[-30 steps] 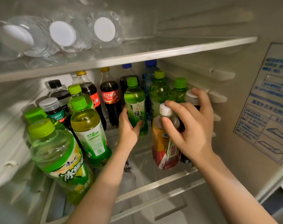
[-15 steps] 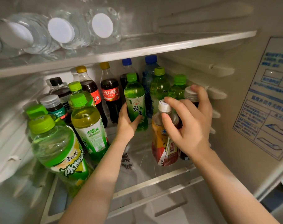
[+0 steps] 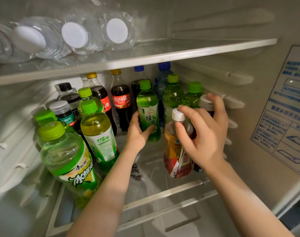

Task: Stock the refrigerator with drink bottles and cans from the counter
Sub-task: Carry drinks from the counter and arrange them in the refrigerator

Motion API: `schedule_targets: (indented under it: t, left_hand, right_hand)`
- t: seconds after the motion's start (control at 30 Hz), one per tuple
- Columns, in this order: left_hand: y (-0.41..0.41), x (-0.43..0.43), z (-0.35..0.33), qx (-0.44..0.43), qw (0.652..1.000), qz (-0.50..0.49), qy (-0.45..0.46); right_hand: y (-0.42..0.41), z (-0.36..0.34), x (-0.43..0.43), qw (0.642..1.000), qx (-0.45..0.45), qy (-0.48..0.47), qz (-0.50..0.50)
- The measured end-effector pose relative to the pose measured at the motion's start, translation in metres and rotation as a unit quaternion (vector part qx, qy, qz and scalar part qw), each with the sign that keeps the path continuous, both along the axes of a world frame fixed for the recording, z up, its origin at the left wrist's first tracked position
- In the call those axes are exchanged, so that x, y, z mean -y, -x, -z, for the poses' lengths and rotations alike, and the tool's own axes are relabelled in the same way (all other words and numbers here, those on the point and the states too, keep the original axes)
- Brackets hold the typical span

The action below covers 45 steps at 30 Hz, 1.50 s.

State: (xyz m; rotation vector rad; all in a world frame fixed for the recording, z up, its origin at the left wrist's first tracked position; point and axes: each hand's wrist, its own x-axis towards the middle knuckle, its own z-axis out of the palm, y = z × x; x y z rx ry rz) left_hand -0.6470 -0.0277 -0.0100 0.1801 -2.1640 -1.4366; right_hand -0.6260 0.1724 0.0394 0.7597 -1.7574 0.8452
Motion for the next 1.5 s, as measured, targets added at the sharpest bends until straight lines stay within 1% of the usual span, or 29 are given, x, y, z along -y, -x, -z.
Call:
schedule_targets:
  t: [0.4,0.5,0.57,0.6,0.67,0.77,0.87,0.97,1.07,1.13,1.2,1.23,1.3,1.4,1.5]
  left_hand:
    - [0.000,-0.003,0.004,-0.004,1.000,-0.003,-0.015]
    - [-0.008,-0.008,0.001,-0.001,0.999,0.012,-0.033]
    - [-0.022,-0.013,0.001,-0.004,1.000,0.001,-0.023]
    - [-0.032,-0.016,0.001,-0.017,1.000,-0.022,0.001]
    - [-0.058,-0.022,0.000,-0.094,0.992,-0.069,0.050]
    - [-0.094,-0.030,-0.002,-0.218,0.961,-0.149,0.084]
    - [-0.113,-0.033,-0.001,-0.274,0.925,-0.209,0.157]
    - [-0.122,-0.035,0.005,-0.262,0.916,-0.228,0.200]
    - [-0.124,-0.038,0.012,-0.194,0.927,-0.251,0.198]
    - [-0.121,-0.038,0.014,-0.142,0.939,-0.266,0.168]
    - [-0.118,-0.035,0.013,-0.104,0.952,-0.268,0.104]
    - [-0.117,-0.033,0.012,-0.095,0.956,-0.266,0.077]
    - [-0.117,-0.030,0.013,-0.103,0.955,-0.274,0.053]
    - [-0.120,-0.025,0.012,-0.112,0.946,-0.301,0.051]
    - [-0.117,-0.024,0.013,-0.086,0.943,-0.318,0.058]
  right_hand:
    - [0.002,0.000,-0.001,1.000,-0.001,-0.008,0.003]
    - [0.001,-0.001,-0.001,1.000,0.002,-0.012,0.001]
    - [0.000,-0.002,-0.002,1.000,0.005,-0.016,-0.001]
    - [-0.001,-0.002,-0.002,1.000,0.006,-0.018,-0.001]
    - [-0.001,-0.002,-0.002,1.000,0.008,-0.018,-0.001]
    - [-0.002,-0.002,0.001,1.000,0.003,-0.012,-0.001]
    - [-0.002,-0.002,0.003,1.000,-0.003,-0.006,0.000]
    - [-0.002,-0.001,0.003,1.000,-0.007,-0.002,0.002]
    - [-0.002,-0.001,0.003,1.000,-0.008,-0.001,0.000]
    - [-0.002,-0.002,0.003,1.000,-0.009,-0.001,-0.001]
    - [-0.002,-0.003,0.003,1.000,-0.006,-0.001,-0.003]
    - [-0.003,-0.003,0.003,1.000,-0.005,0.000,-0.004]
    - [-0.003,-0.003,0.003,1.000,-0.004,-0.002,-0.004]
    - [-0.004,-0.003,0.002,1.000,0.001,-0.003,-0.007]
    - [-0.005,-0.002,0.002,1.000,0.009,-0.002,-0.012]
